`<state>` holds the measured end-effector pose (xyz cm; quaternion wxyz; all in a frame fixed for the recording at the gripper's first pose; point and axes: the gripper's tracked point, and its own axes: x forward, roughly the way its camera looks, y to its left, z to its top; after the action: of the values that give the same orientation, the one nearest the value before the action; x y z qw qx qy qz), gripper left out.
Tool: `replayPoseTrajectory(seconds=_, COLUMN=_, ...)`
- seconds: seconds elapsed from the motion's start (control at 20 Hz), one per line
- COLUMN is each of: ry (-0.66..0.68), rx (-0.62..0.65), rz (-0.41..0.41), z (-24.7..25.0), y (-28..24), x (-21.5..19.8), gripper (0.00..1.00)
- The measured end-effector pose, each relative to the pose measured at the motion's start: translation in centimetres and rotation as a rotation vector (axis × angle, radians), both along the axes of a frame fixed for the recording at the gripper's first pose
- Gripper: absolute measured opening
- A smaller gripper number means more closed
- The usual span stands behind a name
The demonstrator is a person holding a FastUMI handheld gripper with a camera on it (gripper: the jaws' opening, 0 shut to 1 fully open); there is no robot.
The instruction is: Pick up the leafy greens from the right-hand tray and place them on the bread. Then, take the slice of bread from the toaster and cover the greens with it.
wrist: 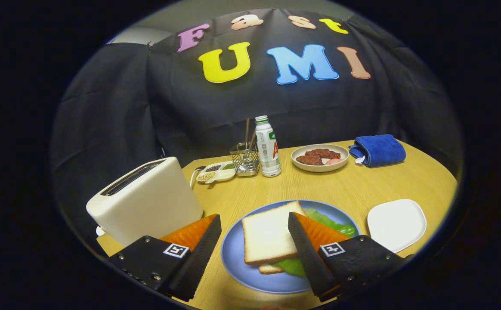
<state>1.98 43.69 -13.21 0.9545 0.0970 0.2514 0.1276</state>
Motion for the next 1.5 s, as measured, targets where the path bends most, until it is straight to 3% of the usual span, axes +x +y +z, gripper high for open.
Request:
replayPoseTrajectory(seconds=0.4, ry=-0.142, rx=-0.058, rz=-0.043, z=4.1, y=-3.9, x=2.1, gripper=0.95)
replayPoseTrajectory(seconds=1.1, ry=-0.211, rx=-0.109, rz=-0.206, z=7.0, y=-15.0, x=6.0, gripper=0.95)
replayPoseTrajectory(seconds=1.5, ry=-0.256, rx=-0.128, rz=-0.226, z=8.5, y=-18.9, x=6.7, gripper=0.95)
